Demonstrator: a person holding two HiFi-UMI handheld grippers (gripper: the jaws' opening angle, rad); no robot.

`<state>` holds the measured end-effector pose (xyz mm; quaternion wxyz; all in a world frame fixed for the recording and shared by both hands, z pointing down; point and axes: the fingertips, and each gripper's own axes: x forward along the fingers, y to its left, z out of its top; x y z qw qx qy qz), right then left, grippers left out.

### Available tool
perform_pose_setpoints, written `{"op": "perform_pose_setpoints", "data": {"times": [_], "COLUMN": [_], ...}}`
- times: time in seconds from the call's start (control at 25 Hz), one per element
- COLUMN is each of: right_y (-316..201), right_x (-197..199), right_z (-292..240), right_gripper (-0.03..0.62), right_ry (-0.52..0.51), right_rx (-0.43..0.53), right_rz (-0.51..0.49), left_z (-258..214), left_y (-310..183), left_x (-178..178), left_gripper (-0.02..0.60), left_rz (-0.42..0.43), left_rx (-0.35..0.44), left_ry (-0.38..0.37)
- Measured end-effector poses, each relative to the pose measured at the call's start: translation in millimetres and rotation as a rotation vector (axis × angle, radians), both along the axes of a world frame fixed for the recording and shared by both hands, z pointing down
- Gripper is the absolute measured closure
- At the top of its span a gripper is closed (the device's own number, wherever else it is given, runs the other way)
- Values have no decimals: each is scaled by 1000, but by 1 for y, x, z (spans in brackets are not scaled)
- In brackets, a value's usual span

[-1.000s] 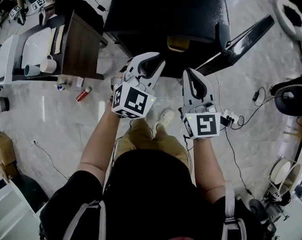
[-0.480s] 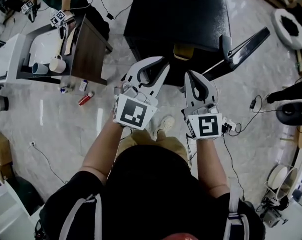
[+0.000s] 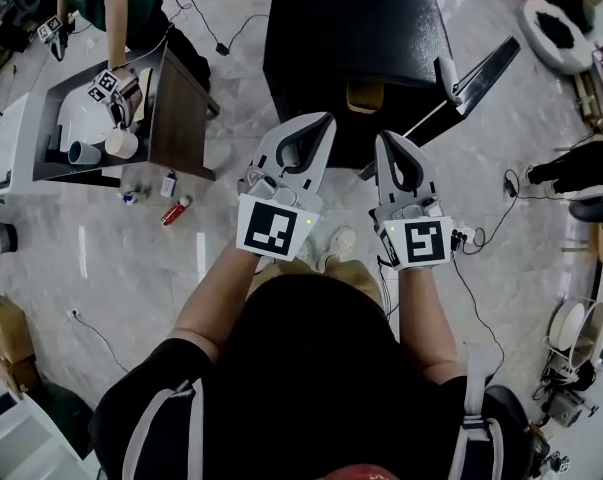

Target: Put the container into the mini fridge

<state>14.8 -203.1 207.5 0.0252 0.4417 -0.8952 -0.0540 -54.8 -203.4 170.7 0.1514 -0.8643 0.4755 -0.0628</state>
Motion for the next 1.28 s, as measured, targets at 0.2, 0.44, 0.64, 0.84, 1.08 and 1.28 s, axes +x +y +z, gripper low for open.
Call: {"op": "perform_pose_setpoints", "data": {"times": [0.2, 0.44, 0.64, 0.84, 1.08, 1.28], "right_y": [23, 46, 56, 80, 61, 54], "right_x": [-22, -31, -43, -45, -58, -68], "right_z": [-10, -21, -26, -33, -44, -44], "right_gripper": [557, 557, 557, 557, 557, 557], "right_ry": [7, 32, 25, 25, -3, 1], "right_rx": [34, 59, 77, 89, 110, 107], "right_rz": [24, 56, 53, 36, 35, 32], "left_z": [-8, -10, -10, -11, -12, -12], "left_y": [17, 38, 49, 73, 56, 49], "left_x": [-22, -22, -26, -20, -29, -38], "left_gripper": [558, 558, 558, 558, 558, 558], "left_rz": [13, 60, 87, 114, 114, 122], "left_rx": [31, 42, 46, 43, 42, 35], "left_ry": [26, 36, 42, 36, 11, 17]}}
